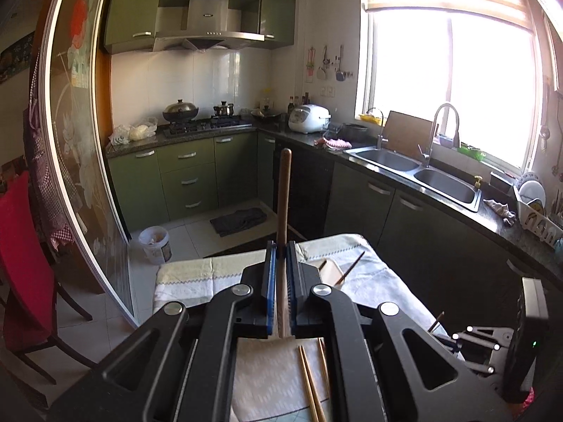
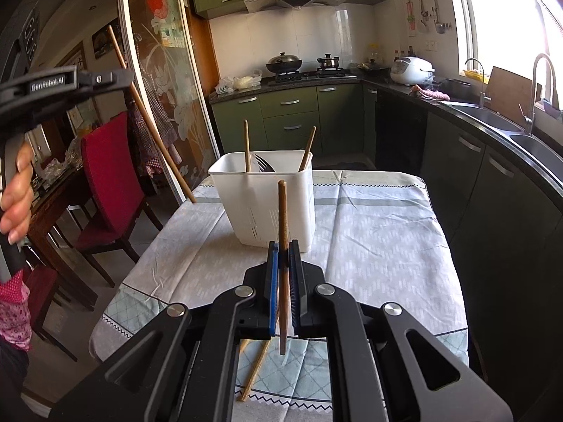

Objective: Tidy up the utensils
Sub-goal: 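Release the chopstick into the white holder with the left tool while the right carries another, then lower the wooden chopstick into the holder and open the right tool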

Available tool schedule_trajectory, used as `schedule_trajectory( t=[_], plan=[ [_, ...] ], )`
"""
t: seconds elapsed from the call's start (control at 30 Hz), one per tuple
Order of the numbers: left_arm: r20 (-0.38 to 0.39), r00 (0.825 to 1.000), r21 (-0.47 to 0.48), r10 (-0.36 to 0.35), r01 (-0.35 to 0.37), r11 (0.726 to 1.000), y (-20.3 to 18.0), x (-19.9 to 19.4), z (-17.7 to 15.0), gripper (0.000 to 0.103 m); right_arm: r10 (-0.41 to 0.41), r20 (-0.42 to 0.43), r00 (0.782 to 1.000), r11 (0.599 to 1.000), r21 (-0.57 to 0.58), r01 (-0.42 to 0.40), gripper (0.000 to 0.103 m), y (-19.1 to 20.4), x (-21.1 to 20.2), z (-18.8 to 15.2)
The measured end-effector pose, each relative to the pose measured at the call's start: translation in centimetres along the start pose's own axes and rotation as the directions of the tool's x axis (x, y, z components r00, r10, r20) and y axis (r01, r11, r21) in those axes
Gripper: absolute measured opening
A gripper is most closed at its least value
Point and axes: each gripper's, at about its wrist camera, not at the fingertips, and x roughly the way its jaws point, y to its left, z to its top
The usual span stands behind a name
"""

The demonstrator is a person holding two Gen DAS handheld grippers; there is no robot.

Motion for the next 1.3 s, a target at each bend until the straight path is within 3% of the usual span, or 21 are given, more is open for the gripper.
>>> schedule_trajectory(
  t=[0.13,0.2,0.43,0.6,0.7,0.83,1.07,1.3],
  plan=[
    [0.054,0.998,0.007,0.044,-0.044,0.999,-0.6,1.3,2.4,0.006,-0.002,0.001,1.000,1.000,0.009,0.002,0.007,-0.6,0.1,0.1],
    [0.044,0.997,0.006,0.060,-0.060,0.998,-0.8,3.0,2.9,0.006,0.000,0.004,1.000,1.000,0.013,0.000,0.007,-0.8,0.1,0.1],
    [-0.102,0.993,-0.009,0.066,-0.068,0.998,-0.6,9.8,0.6,0.006,0.002,0.020,1.000,1.000,0.018,-0.003,0.007,-1.3,-0.6,0.7],
    [-0.183,0.981,-0.003,0.068,-0.070,0.998,0.3,12.0,-1.6,0.006,0.009,0.041,0.999,1.000,0.001,-0.009,0.007,-1.0,-1.3,1.7],
    [-0.196,0.978,-0.003,0.063,-0.065,0.998,0.6,11.9,-2.2,0.006,0.015,0.061,0.998,1.000,-0.017,-0.014,0.007,-0.4,-1.6,2.7],
    [-0.163,0.985,-0.001,0.059,-0.060,0.998,0.7,10.2,-1.8,0.021,0.032,0.095,0.995,0.999,-0.035,-0.029,0.007,0.6,-1.7,5.0],
    [-0.115,0.992,0.018,0.044,-0.042,0.999,0.1,6.5,-1.8,0.021,0.036,0.236,0.971,0.999,-0.039,-0.028,0.007,1.9,-2.7,11.0],
    [-0.130,0.991,0.009,0.006,-0.005,1.000,0.8,3.6,-3.8,0.021,0.004,0.334,0.943,0.999,0.035,-0.016,0.007,1.2,-0.9,17.3]
  ],
)
